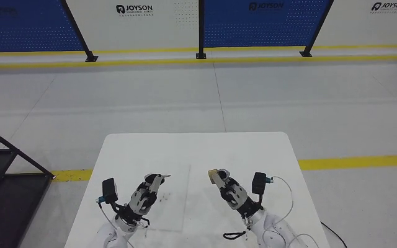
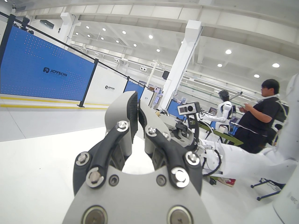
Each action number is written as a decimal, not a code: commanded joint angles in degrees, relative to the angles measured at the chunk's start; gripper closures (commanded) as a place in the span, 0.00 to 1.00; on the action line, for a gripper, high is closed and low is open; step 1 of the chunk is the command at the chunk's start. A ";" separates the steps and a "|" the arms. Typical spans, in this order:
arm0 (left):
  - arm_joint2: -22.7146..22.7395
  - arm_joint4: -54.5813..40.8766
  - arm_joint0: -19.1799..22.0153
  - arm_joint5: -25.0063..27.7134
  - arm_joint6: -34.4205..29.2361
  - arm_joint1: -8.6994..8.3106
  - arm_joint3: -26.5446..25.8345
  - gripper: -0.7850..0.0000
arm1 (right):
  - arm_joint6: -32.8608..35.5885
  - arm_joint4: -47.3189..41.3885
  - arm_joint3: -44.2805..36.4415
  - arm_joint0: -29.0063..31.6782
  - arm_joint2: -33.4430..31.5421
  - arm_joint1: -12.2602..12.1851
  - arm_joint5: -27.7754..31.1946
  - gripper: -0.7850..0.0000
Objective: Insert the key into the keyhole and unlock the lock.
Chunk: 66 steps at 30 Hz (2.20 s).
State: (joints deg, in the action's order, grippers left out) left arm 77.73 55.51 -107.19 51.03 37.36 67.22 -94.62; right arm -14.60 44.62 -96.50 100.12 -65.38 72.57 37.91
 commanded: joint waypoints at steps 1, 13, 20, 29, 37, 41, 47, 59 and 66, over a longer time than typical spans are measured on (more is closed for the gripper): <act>-1.74 -2.31 0.20 0.66 -0.17 0.25 0.35 1.00 | -2.19 -3.14 0.82 -0.70 1.14 0.30 1.90 1.00; -14.40 -20.60 5.48 6.97 0.75 1.22 5.28 1.00 | -11.14 -9.72 8.17 -5.32 9.20 2.51 12.03 1.00; -21.49 -28.21 9.30 6.97 -1.94 0.48 5.97 1.00 | -13.98 -8.26 9.76 -5.82 11.58 3.35 15.73 1.00; -24.62 -30.82 11.78 6.97 -2.60 -0.01 7.85 1.00 | -16.20 -6.29 10.55 -5.42 11.80 3.74 15.53 1.00; -24.67 -31.92 11.32 6.05 -5.10 0.10 6.67 1.00 | -15.16 -8.54 9.50 -5.18 11.52 3.77 13.94 1.00; -24.50 -33.51 11.14 6.47 -7.19 0.23 6.62 1.00 | -14.58 -9.30 9.07 -5.05 11.32 3.87 12.46 1.00; -24.34 -35.10 11.19 6.62 -9.19 0.63 6.59 1.00 | -14.44 -9.82 9.19 -5.23 11.35 4.12 11.77 1.00; -24.17 -35.01 11.44 5.81 -10.47 1.80 7.23 1.00 | -15.03 -8.66 9.46 -5.28 11.54 4.62 10.91 1.00; -23.65 -34.64 11.11 5.59 -10.96 2.32 7.22 1.00 | -15.36 -7.73 9.58 -5.21 11.53 4.86 10.15 1.00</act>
State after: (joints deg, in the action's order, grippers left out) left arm 54.05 20.78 -96.05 56.67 26.50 69.48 -87.39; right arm -29.92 36.73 -86.92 94.89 -53.88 77.39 48.25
